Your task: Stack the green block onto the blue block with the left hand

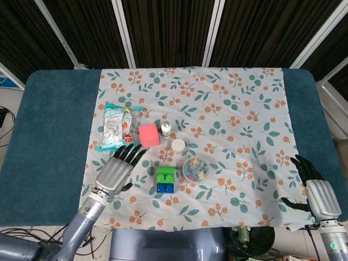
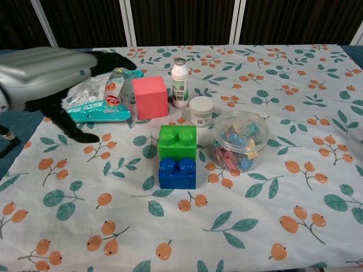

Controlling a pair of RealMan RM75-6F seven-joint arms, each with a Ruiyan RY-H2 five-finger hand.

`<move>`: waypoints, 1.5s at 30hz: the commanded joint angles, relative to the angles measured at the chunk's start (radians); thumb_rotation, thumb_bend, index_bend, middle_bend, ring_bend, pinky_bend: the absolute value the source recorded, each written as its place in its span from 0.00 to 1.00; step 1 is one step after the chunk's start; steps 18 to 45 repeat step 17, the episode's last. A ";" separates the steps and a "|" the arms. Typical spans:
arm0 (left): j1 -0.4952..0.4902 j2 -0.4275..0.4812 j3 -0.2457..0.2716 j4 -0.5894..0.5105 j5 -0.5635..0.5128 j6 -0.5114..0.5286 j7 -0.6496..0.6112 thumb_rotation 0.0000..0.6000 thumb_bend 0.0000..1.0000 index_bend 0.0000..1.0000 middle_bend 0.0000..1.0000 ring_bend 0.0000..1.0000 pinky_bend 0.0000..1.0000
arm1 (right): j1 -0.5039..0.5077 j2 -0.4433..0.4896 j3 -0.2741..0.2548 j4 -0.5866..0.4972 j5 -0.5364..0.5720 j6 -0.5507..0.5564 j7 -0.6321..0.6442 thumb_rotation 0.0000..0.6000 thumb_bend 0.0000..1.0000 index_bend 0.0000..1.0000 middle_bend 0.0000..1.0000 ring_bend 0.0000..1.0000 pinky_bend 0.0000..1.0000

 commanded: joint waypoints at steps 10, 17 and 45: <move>0.361 0.136 0.196 0.301 0.347 0.246 -0.378 1.00 0.10 0.00 0.00 0.00 0.01 | -0.003 -0.006 0.000 0.006 -0.006 0.010 -0.017 1.00 0.12 0.00 0.00 0.00 0.20; 0.434 0.144 0.157 0.345 0.357 0.246 -0.438 1.00 0.10 0.00 0.00 0.00 0.00 | -0.004 -0.007 -0.002 0.007 -0.013 0.016 -0.015 1.00 0.12 0.00 0.00 0.00 0.20; 0.434 0.144 0.157 0.345 0.357 0.246 -0.438 1.00 0.10 0.00 0.00 0.00 0.00 | -0.004 -0.007 -0.002 0.007 -0.013 0.016 -0.015 1.00 0.12 0.00 0.00 0.00 0.20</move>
